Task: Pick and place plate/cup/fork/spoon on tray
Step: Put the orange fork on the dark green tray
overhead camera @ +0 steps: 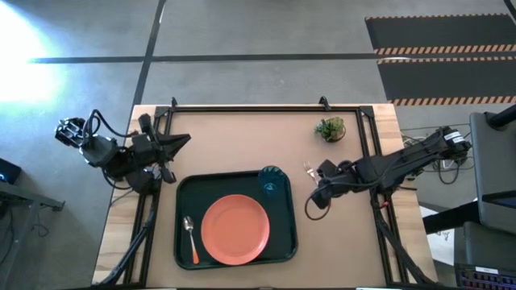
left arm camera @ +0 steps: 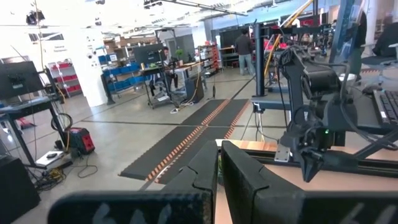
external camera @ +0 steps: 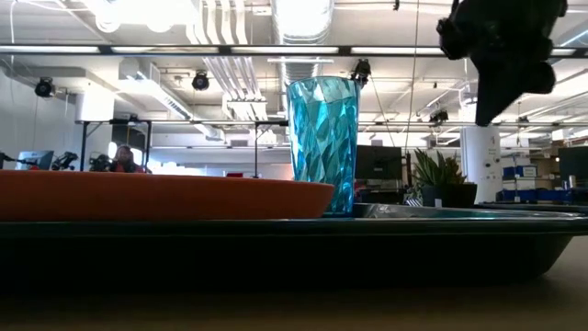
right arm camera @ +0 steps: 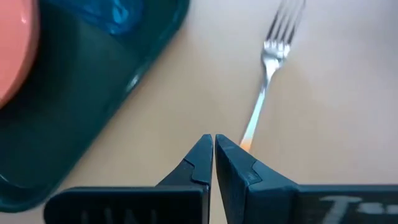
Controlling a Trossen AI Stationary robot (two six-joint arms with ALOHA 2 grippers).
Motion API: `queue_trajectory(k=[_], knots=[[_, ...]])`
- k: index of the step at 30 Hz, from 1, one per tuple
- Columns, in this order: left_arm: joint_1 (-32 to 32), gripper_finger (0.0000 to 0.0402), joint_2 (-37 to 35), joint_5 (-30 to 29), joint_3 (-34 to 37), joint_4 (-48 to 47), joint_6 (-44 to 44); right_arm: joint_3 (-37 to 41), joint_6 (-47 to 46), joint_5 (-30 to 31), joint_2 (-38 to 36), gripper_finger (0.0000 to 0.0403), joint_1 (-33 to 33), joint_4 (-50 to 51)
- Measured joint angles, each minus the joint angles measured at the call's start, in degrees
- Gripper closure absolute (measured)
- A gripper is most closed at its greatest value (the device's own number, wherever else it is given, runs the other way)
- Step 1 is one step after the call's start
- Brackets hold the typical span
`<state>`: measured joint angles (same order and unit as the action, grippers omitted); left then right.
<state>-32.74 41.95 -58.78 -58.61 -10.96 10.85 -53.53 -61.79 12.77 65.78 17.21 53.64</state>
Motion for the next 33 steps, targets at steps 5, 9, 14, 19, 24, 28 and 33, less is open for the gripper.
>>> queue_trajectory(k=[5, 9, 14, 19, 24, 28, 33], knots=[[0.0, 0.0398, 0.0, 0.0, 0.0, 0.0, 0.0, 0.6, -1.5, -2.0, 0.0, 0.0394, 0.0, 0.3], [0.0, 0.0398, 0.0, 0.0, 0.0, 0.0, 0.0, 0.6, -1.7, -2.3, 0.0, 0.0394, 0.0, 0.5], [0.0, 0.0398, 0.0, 0.0, 0.0, 0.0, 0.0, 0.6, -2.1, -2.3, 0.0, 0.0367, 0.0, 0.5], [0.0, 0.0398, 0.0, 0.0, 0.0, 0.0, 0.0, 0.6, -2.7, -2.2, 1.8, 0.0301, 0.0, 0.5], [0.0, 0.0398, 0.0, 0.0, 0.0, 0.0, 0.0, 0.7, -0.6, -2.3, 5.7, 0.0243, -0.9, 1.8], [0.0, 0.0398, 0.0, 0.0, 0.0, -0.1, 0.0, 0.7, 2.3, -2.2, 8.9, 0.0219, -3.2, 2.3], [0.0, 0.0398, 0.0, 0.0, 0.0, -0.1, 0.0, 0.8, 5.8, -3.4, 11.4, 0.0213, -7.5, 3.0]])
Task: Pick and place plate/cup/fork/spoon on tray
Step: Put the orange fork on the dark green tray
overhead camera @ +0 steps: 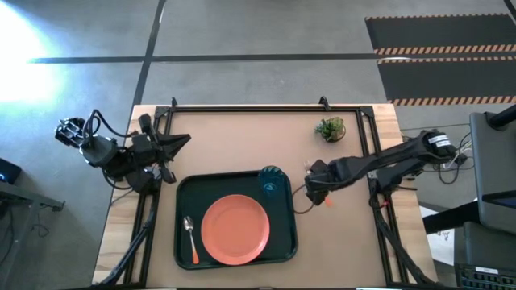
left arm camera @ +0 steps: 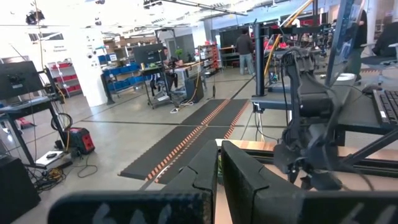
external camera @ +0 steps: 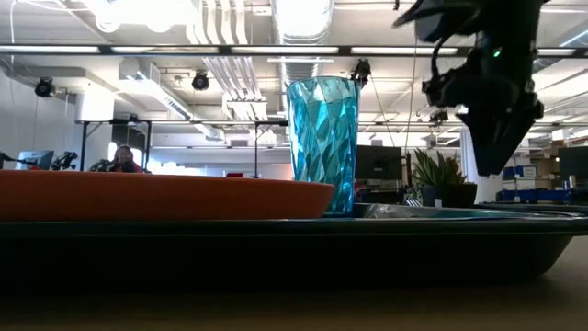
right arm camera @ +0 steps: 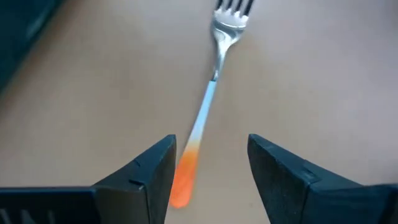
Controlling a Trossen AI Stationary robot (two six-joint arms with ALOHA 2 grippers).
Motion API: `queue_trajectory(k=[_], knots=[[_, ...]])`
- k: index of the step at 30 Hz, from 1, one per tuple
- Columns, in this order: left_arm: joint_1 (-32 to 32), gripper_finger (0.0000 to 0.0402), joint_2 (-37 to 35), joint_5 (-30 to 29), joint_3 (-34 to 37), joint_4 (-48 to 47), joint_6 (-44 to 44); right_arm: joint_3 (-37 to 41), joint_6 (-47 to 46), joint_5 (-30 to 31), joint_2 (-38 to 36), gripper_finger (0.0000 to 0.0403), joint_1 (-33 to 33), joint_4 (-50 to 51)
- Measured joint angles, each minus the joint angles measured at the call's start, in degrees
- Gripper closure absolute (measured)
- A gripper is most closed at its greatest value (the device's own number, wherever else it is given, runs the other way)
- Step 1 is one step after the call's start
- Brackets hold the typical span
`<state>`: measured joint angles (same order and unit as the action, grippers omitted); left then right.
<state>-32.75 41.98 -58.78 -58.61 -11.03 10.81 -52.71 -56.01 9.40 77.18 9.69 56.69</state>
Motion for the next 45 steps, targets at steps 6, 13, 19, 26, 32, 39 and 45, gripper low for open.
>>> queue_trajectory(k=[6, 13, 19, 26, 32, 39, 45], knots=[[0.0, 0.0398, 0.0, 0.0, 0.0, 0.0, 0.0, 0.2, 4.8, -2.1, 1.7, 0.0213, -4.2, -0.4], [0.0, 0.0398, 0.0, 0.0, 0.0, -0.3, 0.0, 2.5, 6.8, -2.8, 1.4, 0.0213, -6.6, -4.1], [0.0, 0.0398, 0.0, 0.0, 0.0, -0.3, 0.0, 6.0, 7.2, -5.6, 1.3, 0.0213, -7.6, -11.3], [0.0, 0.0398, 0.0, 0.0, 0.0, -0.2, -0.1, 7.9, 7.3, -6.4, 1.3, 0.0213, -7.9, -15.2], [0.0, 0.0398, 0.0, 0.0, 0.0, -0.1, -0.9, 8.3, 8.7, -6.4, 1.3, 0.0213, -8.9, -15.3], [0.0, 0.0398, 0.0, 0.0, 0.0, -0.2, -1.4, 9.3, 9.7, -6.4, 1.3, 0.0213, -10.7, -17.5], [0.0, 0.0398, -0.1, 0.0, 0.0, -0.2, -1.4, 12.0, 9.0, -6.9, 1.3, 0.0213, -10.9, -23.9]])
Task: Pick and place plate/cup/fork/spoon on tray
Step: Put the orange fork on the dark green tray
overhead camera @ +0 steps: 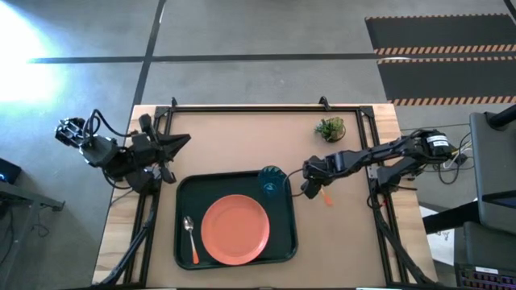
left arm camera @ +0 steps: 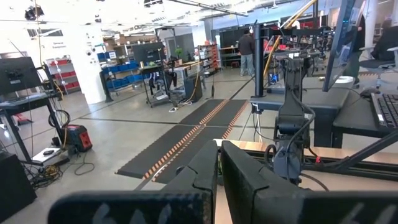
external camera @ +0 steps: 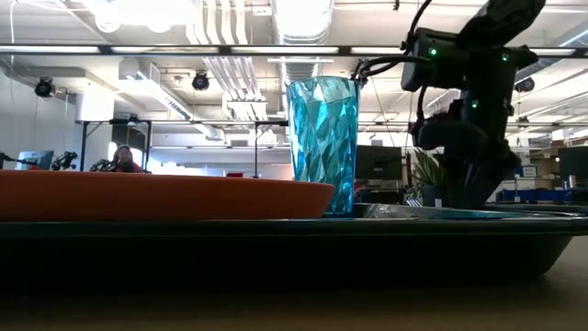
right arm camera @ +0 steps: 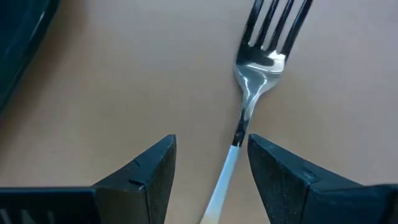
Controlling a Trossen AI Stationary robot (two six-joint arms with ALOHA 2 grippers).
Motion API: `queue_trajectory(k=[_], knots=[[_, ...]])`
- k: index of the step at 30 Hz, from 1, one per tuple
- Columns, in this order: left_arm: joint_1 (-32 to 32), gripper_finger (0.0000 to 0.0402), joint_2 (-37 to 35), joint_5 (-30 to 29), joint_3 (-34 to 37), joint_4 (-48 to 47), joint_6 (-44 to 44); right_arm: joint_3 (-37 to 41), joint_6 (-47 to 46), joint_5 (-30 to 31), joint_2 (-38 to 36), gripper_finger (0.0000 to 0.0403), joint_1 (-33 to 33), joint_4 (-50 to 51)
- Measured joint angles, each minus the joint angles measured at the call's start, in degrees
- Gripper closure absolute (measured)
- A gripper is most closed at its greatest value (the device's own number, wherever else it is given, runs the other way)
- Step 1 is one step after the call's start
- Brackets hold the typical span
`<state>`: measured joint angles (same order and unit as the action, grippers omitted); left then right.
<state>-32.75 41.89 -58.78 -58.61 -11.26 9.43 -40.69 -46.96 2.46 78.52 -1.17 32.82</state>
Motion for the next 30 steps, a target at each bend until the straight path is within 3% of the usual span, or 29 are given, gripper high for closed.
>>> queue_trajectory(k=[18, 22, 30], knots=[[0.0, 0.0398, 0.0, 0.0, 0.0, 0.0, 0.0, 1.9, -1.5, -1.0, 0.0, 0.0219, 0.0, -2.9], [0.0, 0.0398, 0.0, 0.0, 0.0, 0.0, 0.0, 3.5, -2.6, -2.8, -0.2, 0.0256, -0.1, -4.6], [0.0, 0.0398, 0.0, 0.0, 0.0, 0.0, 0.0, 4.2, -2.8, -4.9, -0.1, 0.0382, -0.1, -4.9]])
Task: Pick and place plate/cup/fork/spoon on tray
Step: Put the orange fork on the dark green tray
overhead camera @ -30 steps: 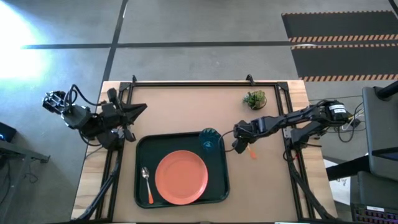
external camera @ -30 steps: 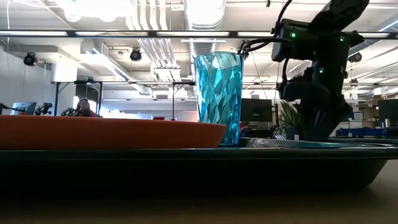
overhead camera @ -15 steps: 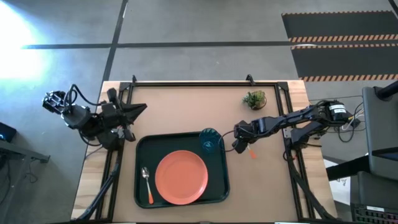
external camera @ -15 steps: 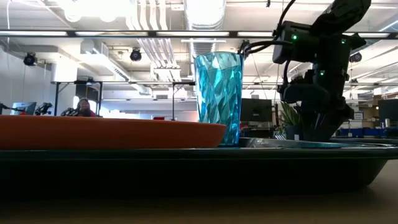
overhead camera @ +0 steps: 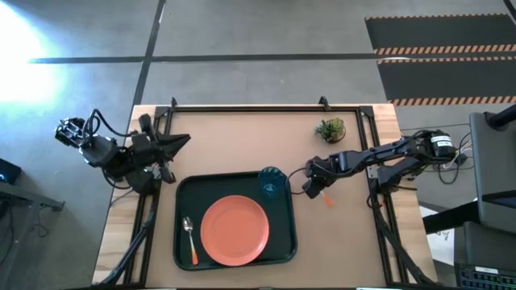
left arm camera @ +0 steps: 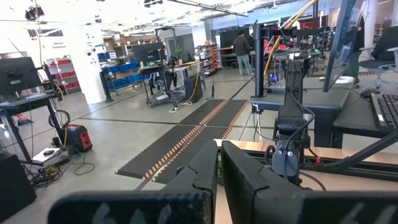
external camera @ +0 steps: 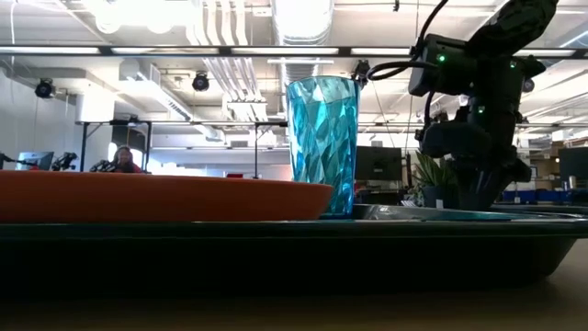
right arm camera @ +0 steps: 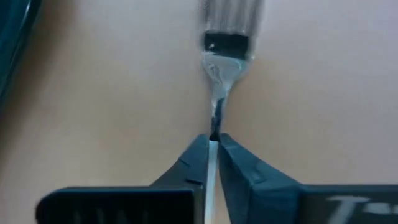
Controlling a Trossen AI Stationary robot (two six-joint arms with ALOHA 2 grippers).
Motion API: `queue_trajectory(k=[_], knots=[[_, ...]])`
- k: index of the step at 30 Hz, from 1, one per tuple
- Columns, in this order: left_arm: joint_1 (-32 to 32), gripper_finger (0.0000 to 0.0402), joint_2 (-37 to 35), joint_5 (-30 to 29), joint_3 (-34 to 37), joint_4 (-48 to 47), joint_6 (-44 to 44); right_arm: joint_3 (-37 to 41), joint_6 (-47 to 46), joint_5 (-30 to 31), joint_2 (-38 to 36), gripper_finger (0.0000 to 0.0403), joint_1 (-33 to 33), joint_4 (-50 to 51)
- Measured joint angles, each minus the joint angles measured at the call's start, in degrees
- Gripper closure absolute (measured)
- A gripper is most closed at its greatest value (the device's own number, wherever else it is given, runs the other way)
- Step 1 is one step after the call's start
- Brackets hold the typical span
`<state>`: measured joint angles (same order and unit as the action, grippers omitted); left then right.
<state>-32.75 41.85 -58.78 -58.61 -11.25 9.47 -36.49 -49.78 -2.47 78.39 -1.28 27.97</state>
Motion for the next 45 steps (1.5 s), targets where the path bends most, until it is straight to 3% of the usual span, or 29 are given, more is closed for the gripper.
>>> queue_trajectory(k=[10, 19, 26, 35, 41, 45], knots=[[0.0, 0.0398, 0.0, 0.0, 0.0, 0.0, 0.0, 0.0, -0.8, 0.9, -0.2, 0.0393, 0.2, -0.2], [0.0, 0.0398, 0.0, 0.0, 0.0, -0.1, 0.0, -2.5, -3.8, 8.8, -7.5, 0.0393, 0.4, 0.8], [0.0, 0.0398, 0.0, 0.0, 0.0, -0.2, 0.4, -6.7, -6.8, 14.8, -13.0, 0.0394, 1.7, 7.9], [0.0, 0.0398, 0.0, 0.0, 0.0, -0.2, 0.5, -9.6, -19.7, 24.9, -14.1, 0.0394, 12.1, 9.2], [0.0, 0.0398, -0.3, 0.0, 0.0, -0.3, 0.5, -14.2, -26.8, 32.1, -9.4, 0.0394, 19.9, 9.0], [0.0, 0.0398, -0.4, 0.0, 0.0, -0.3, 0.5, -18.0, -29.0, 32.6, -4.4, 0.0394, 22.1, 9.0]])
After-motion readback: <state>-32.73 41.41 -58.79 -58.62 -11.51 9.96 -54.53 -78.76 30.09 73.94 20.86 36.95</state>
